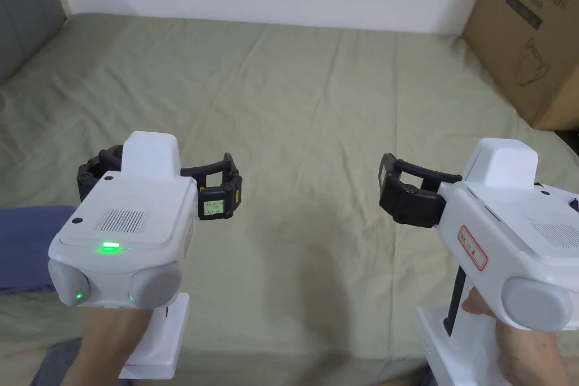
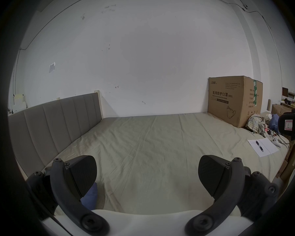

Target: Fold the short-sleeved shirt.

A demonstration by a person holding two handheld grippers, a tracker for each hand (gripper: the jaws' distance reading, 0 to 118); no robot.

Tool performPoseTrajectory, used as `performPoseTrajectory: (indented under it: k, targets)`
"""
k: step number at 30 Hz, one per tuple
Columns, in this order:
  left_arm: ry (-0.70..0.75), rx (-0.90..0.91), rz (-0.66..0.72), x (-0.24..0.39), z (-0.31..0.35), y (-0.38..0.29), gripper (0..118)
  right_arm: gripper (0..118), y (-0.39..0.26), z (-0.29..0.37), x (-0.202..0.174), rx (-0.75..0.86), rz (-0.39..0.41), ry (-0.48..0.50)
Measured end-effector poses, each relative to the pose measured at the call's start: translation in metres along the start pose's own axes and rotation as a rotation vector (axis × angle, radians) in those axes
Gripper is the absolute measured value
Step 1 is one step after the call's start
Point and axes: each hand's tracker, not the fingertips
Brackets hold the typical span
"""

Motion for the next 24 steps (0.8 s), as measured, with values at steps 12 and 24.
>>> performPoseTrajectory:
  k: [12, 24]
  targets:
    - [0.002, -0.002, -0.004, -0.0016, -0.0001, -0.0023, 118, 118, 0.0010, 0.0011, -0.0004, 0.007, 0.002, 0.000]
    - [0.000, 0.002, -0.002, -0.0002, 0.0022, 0.0004, 118, 118, 0.0017, -0.0006, -0.0027, 0.007, 0.006, 0.008]
